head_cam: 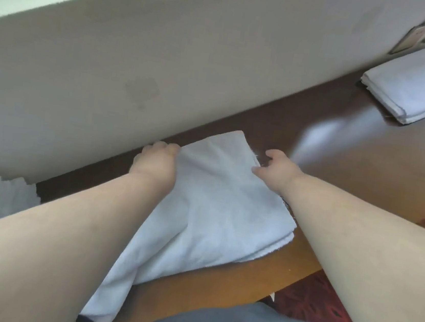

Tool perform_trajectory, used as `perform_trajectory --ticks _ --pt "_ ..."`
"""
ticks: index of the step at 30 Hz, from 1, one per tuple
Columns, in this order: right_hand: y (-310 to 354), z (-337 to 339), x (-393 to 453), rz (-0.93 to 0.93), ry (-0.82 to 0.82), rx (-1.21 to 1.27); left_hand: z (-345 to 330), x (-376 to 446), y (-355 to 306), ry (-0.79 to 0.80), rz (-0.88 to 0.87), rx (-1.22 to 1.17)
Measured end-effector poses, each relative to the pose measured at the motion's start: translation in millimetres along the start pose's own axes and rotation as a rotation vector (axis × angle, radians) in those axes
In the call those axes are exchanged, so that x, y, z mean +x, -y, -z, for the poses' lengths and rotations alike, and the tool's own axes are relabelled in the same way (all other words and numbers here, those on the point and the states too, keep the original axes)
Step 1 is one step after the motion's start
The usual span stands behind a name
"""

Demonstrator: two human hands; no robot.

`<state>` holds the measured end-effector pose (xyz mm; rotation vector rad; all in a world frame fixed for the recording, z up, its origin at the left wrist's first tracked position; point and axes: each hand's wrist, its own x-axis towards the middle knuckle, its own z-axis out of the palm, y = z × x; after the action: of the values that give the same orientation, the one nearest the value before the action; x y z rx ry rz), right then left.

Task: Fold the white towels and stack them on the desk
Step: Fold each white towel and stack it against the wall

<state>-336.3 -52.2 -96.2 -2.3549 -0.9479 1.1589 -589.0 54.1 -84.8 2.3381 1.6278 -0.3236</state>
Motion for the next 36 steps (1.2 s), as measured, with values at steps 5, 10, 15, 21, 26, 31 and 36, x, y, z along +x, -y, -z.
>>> perform_trajectory --ticks 5,10,15,21,26,31,36 --pt "-66 -10 -23 -0.186 0.021 -0.170 -28 7 -35 0.071 -0.258 0.062" --pt "-93 -11 -35 -0.223 0.008 -0.251 -42 29 -75 0.192 -0.323 0.103" --pt "-100 -3 -48 -0.149 -0.054 -0.171 -62 36 -98 0.332 -0.308 0.176" --pt "-92 8 -58 -0.257 0.070 0.057 -65 27 -115 0.374 -0.207 0.236" --pt "-99 6 -55 -0.230 0.166 -0.135 -50 31 -130 0.083 -0.293 0.158" --pt "-116 -14 -53 -0.300 0.034 -0.154 -39 76 -143 0.089 -0.166 -0.009" --pt "-118 -23 -48 -0.339 0.021 -0.197 -32 115 -149 0.206 -0.095 0.128"
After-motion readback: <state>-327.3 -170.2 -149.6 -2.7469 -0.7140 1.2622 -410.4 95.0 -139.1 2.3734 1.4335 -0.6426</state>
